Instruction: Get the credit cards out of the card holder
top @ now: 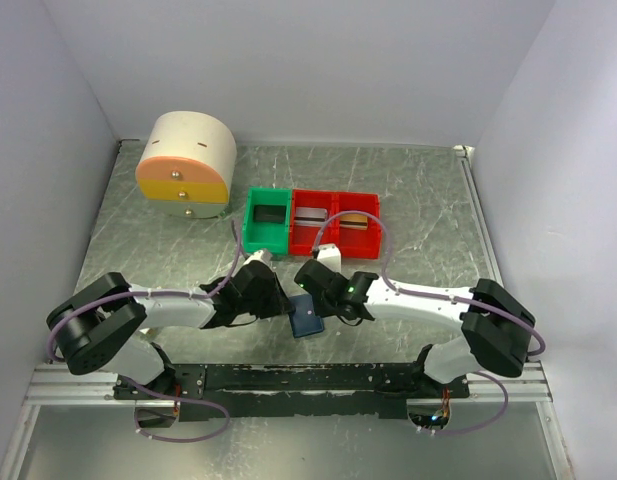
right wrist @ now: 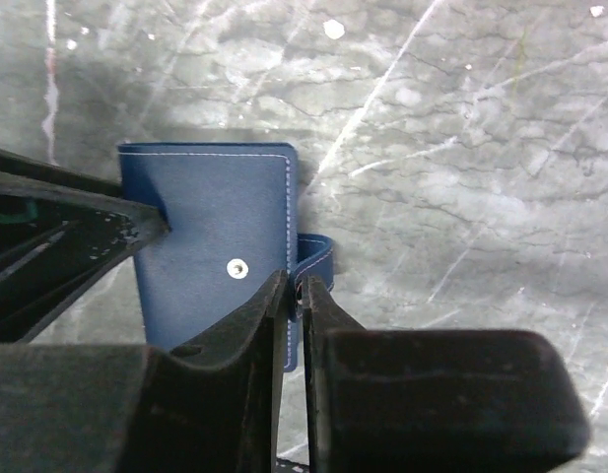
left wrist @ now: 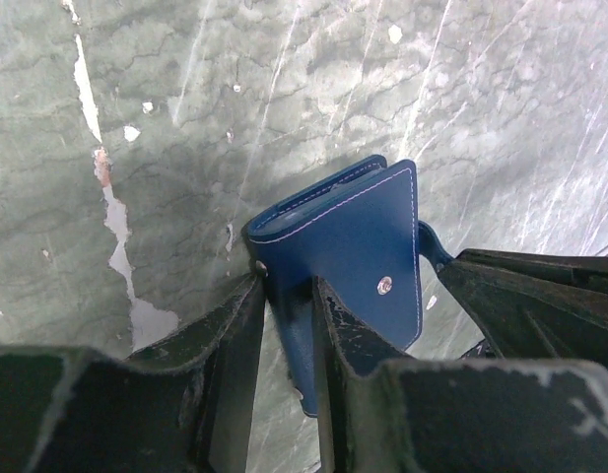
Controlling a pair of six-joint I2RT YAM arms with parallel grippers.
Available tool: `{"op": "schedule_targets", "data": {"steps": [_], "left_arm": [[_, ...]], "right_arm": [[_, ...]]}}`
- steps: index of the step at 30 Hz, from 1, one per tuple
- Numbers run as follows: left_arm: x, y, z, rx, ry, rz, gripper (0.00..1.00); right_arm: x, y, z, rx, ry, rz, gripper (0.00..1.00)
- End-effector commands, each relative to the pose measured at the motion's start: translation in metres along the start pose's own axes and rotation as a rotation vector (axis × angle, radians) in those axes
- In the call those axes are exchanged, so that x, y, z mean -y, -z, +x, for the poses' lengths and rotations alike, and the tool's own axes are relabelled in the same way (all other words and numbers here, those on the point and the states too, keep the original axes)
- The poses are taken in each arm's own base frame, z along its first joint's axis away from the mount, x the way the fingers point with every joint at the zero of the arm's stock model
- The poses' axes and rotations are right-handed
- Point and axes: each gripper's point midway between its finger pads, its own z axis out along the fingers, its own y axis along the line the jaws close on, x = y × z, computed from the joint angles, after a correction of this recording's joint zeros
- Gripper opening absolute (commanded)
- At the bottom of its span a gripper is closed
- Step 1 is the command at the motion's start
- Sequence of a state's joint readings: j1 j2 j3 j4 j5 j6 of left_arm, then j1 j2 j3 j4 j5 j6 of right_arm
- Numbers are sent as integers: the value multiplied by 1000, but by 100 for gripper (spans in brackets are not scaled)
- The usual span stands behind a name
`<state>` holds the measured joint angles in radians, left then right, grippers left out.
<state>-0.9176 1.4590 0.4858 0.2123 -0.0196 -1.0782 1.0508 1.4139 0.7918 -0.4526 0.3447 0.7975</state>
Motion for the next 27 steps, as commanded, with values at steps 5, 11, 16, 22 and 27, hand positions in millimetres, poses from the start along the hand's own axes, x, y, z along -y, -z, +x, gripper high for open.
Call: {"op": "schedule_targets", "data": {"steps": [5, 11, 16, 22, 27], "left_arm": [[-26, 0, 8, -33, -64, -113, 36], [-26, 0, 11, -42, -57, -104, 36], [-24, 0, 13, -47, -60, -91, 36], [-21, 3, 7, -29, -71, -87, 37], [-12, 15, -4, 28, -86, -47, 45]], "right_arm": [[16, 1, -4, 6, 31, 80, 17], [21, -3, -2, -4, 39, 109, 18], [17, -8, -4, -12, 32, 66, 17], [10, -6, -6, -9, 12, -8, 2], [-2, 12, -19, 38, -32, -103, 0]]}}
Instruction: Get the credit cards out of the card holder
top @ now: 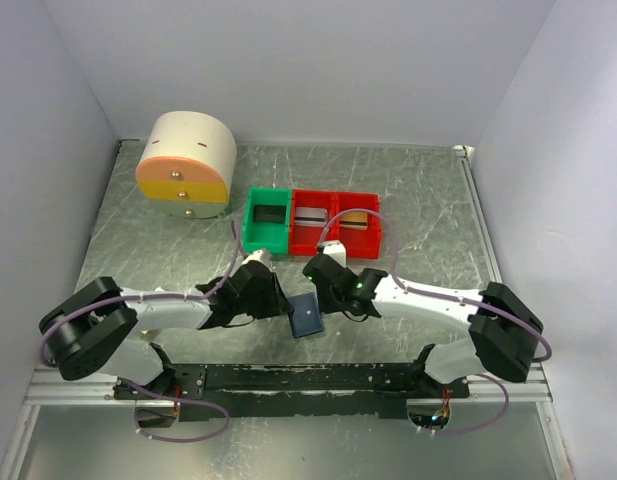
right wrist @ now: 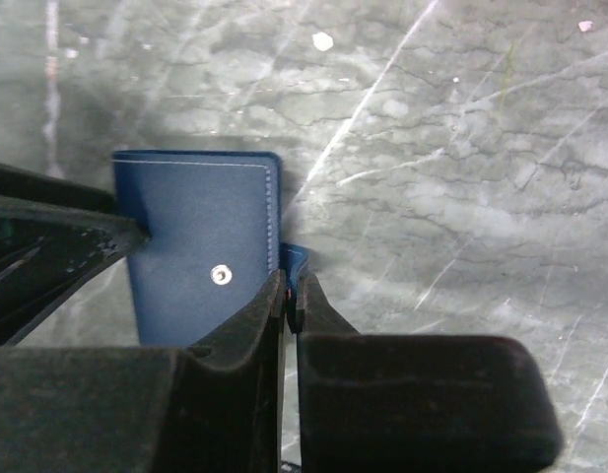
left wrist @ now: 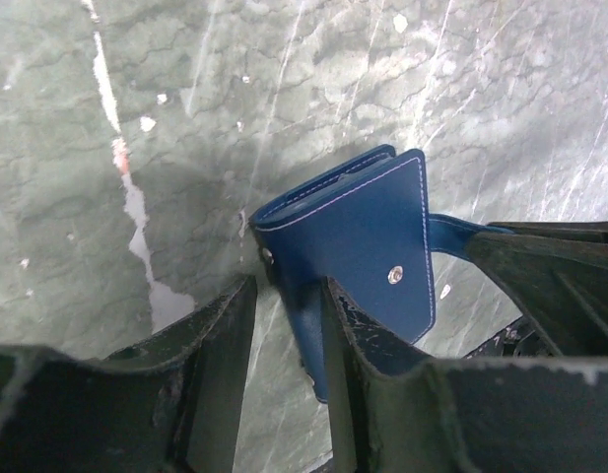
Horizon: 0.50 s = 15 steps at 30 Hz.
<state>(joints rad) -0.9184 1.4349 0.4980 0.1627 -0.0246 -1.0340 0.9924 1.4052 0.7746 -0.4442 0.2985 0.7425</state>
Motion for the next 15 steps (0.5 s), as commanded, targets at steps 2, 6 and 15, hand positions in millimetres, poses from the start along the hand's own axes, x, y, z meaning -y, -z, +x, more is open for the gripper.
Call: {"op": "schedule_targets", "data": {"steps": [2, 6, 15], "left_arm": [[-11, 17, -9, 62, -47, -38, 48], [-17, 33, -22, 129, -59, -76, 58], [-31, 70, -50, 267, -65, -170, 78]], "right_arm": [[-19, 27, -23, 86, -55, -138, 0], [-35, 44, -34, 116, -89, -235, 0], [-69, 59, -45, 120, -116, -403, 0]]}}
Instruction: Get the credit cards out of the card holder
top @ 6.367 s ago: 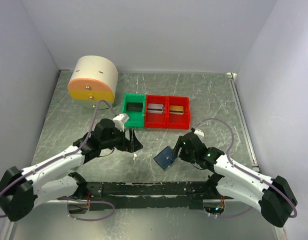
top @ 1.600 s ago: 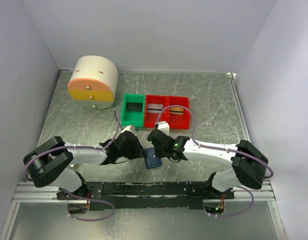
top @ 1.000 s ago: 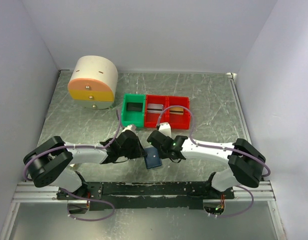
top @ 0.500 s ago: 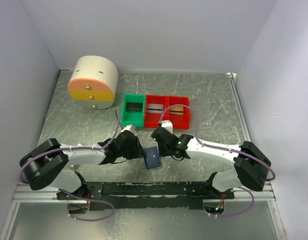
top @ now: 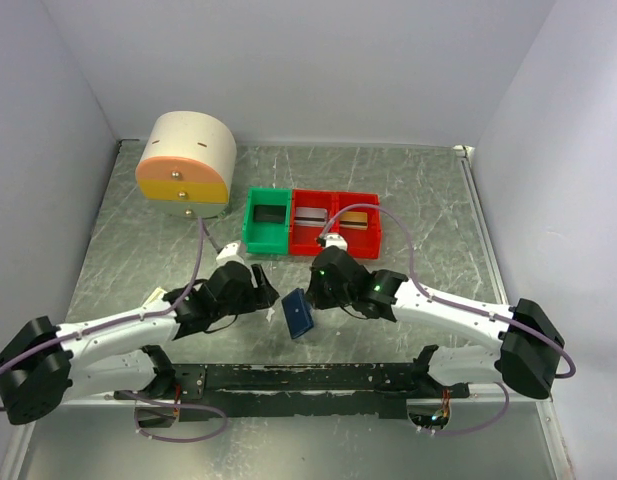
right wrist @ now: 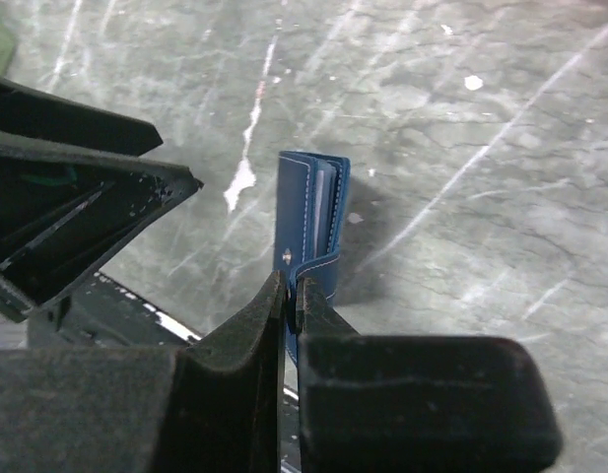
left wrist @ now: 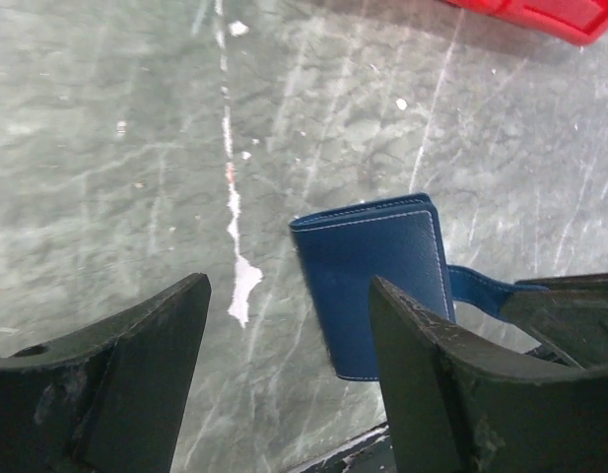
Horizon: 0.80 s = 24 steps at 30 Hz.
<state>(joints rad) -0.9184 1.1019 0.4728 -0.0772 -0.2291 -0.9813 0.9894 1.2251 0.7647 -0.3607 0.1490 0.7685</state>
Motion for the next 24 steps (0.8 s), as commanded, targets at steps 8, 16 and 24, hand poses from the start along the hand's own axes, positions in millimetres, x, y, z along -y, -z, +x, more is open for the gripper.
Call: {"op": "schedule_targets", "data": {"steps": [8, 16, 24], "left_arm": [[-34, 41, -32, 162, 49, -139, 82], [-43, 55, -35, 176, 61, -168, 83], [-13, 45, -14, 32, -14, -40, 83]], "right_arm": [[-80, 7, -26, 35, -70, -349, 0], [-78, -7, -27, 46, -99, -304, 0], [20, -25, -13, 59, -209, -38, 0]]}}
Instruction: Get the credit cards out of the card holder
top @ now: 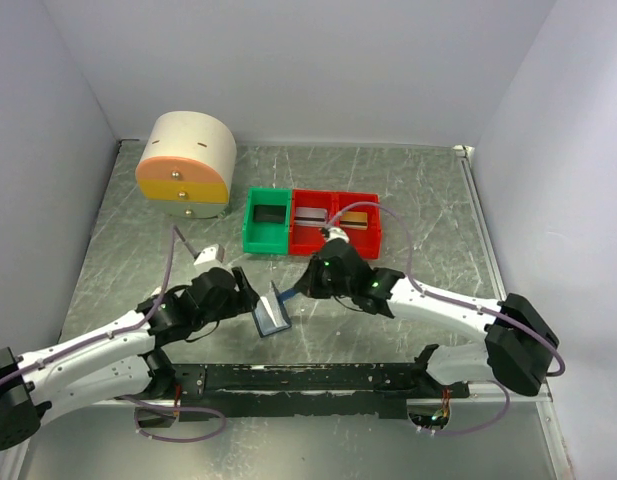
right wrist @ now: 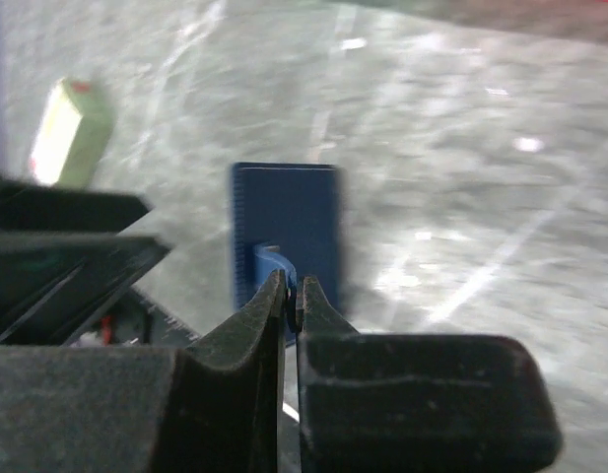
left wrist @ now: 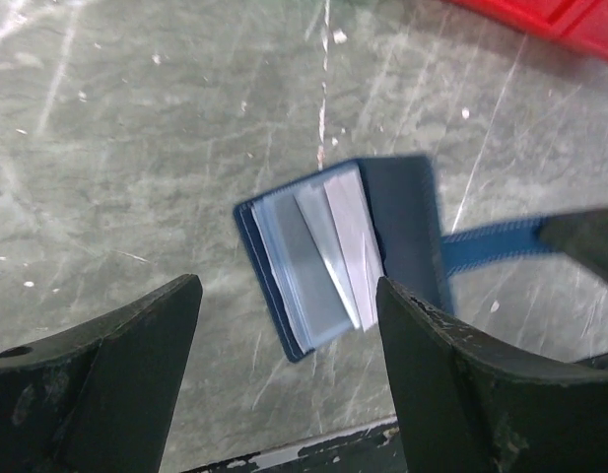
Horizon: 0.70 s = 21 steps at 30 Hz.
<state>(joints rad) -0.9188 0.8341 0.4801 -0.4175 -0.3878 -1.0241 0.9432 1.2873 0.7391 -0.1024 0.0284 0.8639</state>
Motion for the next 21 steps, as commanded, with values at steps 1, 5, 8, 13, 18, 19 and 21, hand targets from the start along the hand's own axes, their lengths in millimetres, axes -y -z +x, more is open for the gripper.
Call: {"op": "schedule_targets", "data": {"steps": [1, 5, 8, 13, 18, 19, 21], "left_arm": [[31, 2, 9, -77, -45, 128, 83], [56, -6, 20, -116, -54, 250, 82], [61, -14, 27, -148, -69, 252, 79], [73, -25, 36, -206, -144, 271, 66], [66, -34, 39, -228, -168, 200, 63], [64, -34, 39, -229, -170, 191, 63], [61, -33, 37, -221, -170, 176, 63]], "right_arm": [[67, 4, 10, 9, -77, 147, 0], [87, 8, 35, -29, -120, 125, 0], [105, 11, 53, -46, -148, 163, 0], [114, 13, 64, -57, -164, 167, 0], [117, 12, 62, -56, -152, 188, 0], [117, 12, 62, -58, -148, 189, 0], [119, 12, 62, -61, -140, 200, 0]]}}
